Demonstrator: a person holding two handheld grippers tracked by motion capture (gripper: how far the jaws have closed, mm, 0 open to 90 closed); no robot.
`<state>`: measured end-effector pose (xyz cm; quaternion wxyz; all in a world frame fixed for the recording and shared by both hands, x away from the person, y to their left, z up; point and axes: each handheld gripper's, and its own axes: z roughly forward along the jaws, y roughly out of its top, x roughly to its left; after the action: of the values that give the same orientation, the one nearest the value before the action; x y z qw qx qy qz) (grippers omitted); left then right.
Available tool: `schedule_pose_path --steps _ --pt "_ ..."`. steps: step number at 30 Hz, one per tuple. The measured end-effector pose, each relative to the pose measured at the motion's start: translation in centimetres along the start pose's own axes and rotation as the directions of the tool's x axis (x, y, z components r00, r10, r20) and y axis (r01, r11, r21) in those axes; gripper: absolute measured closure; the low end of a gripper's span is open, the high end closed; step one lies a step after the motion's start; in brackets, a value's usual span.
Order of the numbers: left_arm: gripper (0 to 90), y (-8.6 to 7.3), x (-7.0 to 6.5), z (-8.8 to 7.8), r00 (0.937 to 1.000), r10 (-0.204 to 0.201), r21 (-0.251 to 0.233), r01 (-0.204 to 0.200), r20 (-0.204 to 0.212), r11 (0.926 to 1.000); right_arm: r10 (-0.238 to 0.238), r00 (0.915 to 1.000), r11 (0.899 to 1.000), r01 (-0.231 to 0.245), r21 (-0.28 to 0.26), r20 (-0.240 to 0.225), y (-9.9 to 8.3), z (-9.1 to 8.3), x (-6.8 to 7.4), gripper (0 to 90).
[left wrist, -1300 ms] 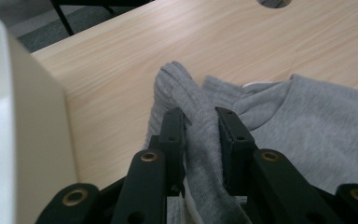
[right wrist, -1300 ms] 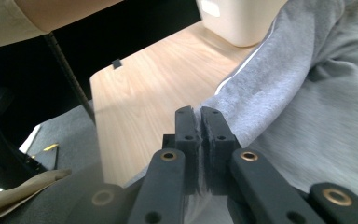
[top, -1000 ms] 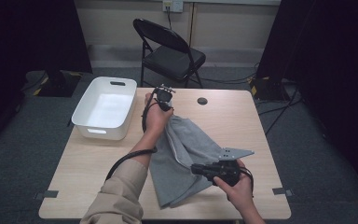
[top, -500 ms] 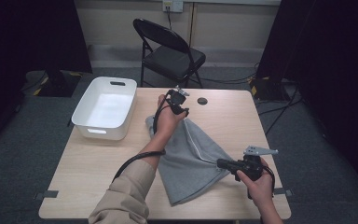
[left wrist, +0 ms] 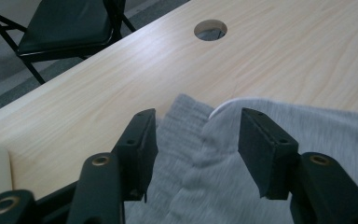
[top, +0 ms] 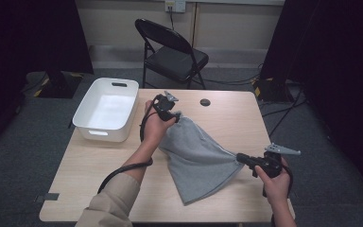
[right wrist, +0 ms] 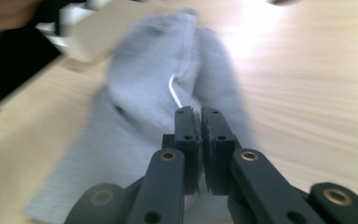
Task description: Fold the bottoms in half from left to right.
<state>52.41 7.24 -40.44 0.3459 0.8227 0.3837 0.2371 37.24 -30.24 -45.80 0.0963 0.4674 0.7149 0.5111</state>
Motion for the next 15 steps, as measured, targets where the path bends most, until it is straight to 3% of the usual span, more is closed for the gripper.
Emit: schedule_pose_path --steps 1,3,5,6,9,11,13,15 --pt "46.2 -0.4 -0.1 -0.2 0.9999 -0.004 -0.005 0.004 0.010 1.0000 0.014 0.9995 1.000 -0.014 0.004 0.027 -0.4 0.0 -0.7 85.5" --pt "44.3 -1.2 -0.2 -0.6 0.9998 -0.004 -0.008 0.004 0.022 1.0000 0.063 0.9976 0.998 -0.064 0.014 0.027 -1.4 0.1 -1.6 82.3" --pt "42.1 -2.2 -0.2 -1.1 0.9992 -0.018 -0.013 0.018 0.035 0.9997 0.041 0.9952 0.997 -0.046 0.058 0.088 -2.0 0.5 -1.8 68.1" --pt "40.2 -2.7 -0.3 -1.4 0.9993 -0.012 -0.013 0.012 0.035 0.9998 0.034 0.9915 0.997 -0.042 0.060 0.125 -2.1 0.5 -1.9 66.1" --pt "38.9 -3.8 -0.6 -2.1 0.9981 -0.027 -0.032 0.028 0.056 0.9991 -0.002 0.9836 0.999 -0.006 0.041 0.181 -1.7 0.0 -1.8 60.8" --pt "37.2 -4.6 -0.9 -2.7 0.9975 -0.027 -0.040 0.029 0.066 0.9988 -0.018 0.9874 0.999 0.013 0.030 0.157 -1.2 -0.2 -1.5 62.1" --pt "36.5 -5.2 -1.2 -3.1 0.9966 -0.019 -0.042 0.022 0.080 0.9989 -0.060 0.9837 0.998 0.055 0.032 0.170 -0.8 -0.2 -0.9 60.3" --pt "36.3 -5.8 -1.6 -3.5 0.9962 -0.001 -0.043 0.005 0.087 0.9991 -0.084 0.9869 0.996 0.078 0.046 0.138 -0.6 0.2 -0.4 61.3"
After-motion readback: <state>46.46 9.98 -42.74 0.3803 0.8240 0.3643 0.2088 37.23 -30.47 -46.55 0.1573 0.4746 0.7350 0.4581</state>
